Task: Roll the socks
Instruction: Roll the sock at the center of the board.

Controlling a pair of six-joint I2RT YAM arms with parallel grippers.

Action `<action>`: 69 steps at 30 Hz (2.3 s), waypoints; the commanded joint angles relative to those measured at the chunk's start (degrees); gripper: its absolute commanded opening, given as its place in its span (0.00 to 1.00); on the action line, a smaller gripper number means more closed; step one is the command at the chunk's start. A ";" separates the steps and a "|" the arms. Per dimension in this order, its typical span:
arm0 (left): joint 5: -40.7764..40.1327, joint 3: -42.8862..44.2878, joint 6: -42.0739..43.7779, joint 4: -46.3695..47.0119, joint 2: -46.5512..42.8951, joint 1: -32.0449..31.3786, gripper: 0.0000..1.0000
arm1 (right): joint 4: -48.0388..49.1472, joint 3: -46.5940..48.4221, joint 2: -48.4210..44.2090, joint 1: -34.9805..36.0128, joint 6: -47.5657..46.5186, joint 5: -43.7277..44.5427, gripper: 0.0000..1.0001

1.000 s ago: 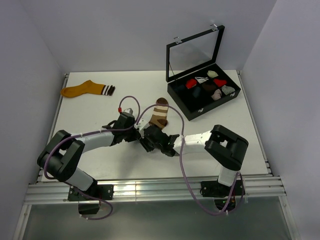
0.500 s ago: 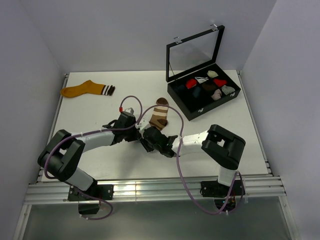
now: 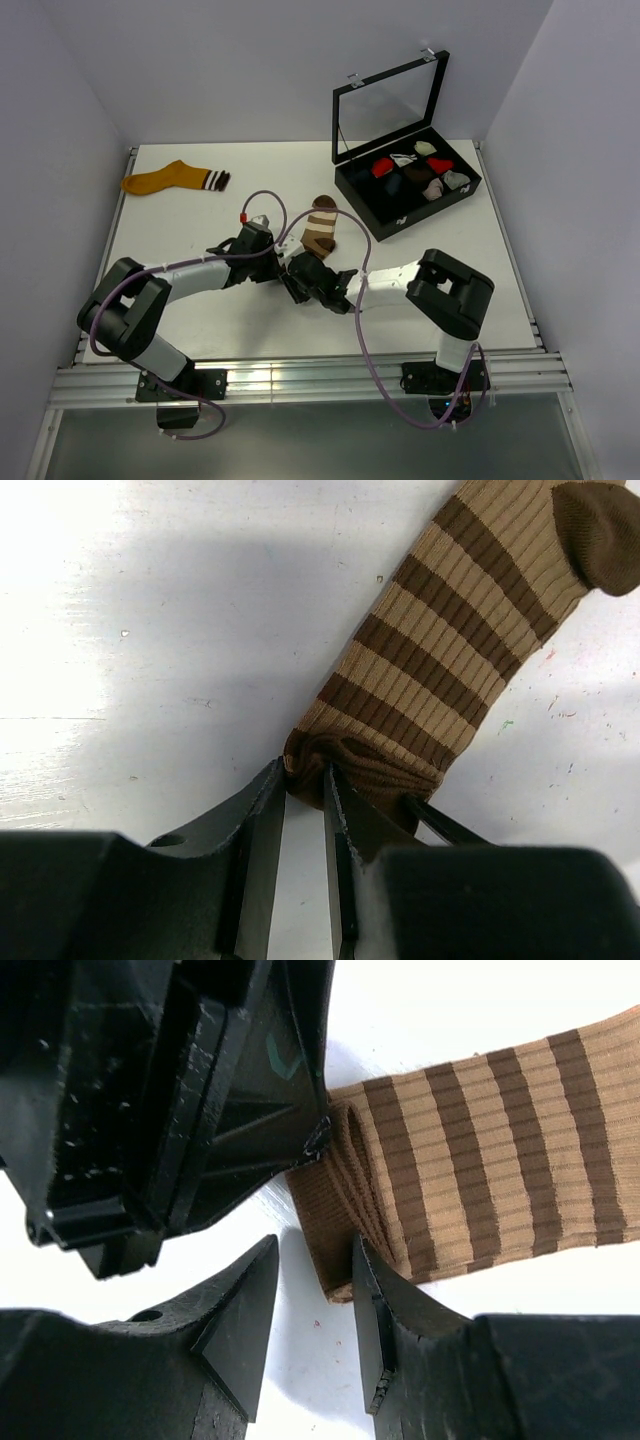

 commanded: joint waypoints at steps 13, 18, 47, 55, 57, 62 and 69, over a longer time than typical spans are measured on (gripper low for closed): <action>-1.82 1.33 2.24 -7.15 3.67 -0.46 0.28 | -9.10 0.97 -1.30 -2.27 -2.81 -1.11 0.44; -1.99 2.12 2.59 -7.94 4.28 -0.46 0.28 | -8.57 0.09 -3.83 -2.27 -3.34 -2.25 0.44; -1.99 2.91 3.30 -9.97 4.37 -0.46 0.28 | -2.51 3.17 1.60 -2.27 -7.12 -5.07 0.44; -3.57 2.56 2.86 -10.58 3.14 -0.46 0.28 | -5.93 0.18 3.36 -2.27 -4.48 4.68 0.21; -3.75 2.38 2.33 -10.58 2.79 -0.46 0.28 | -7.25 -0.08 3.45 -2.27 -3.60 4.78 0.12; -6.03 1.86 -1.09 -10.76 0.25 -0.11 0.34 | -9.80 0.35 1.69 -3.14 -0.02 -6.19 0.00; -11.39 1.33 -7.85 -13.04 -9.23 1.04 0.58 | -13.58 4.22 1.34 -9.63 10.80 -26.49 0.00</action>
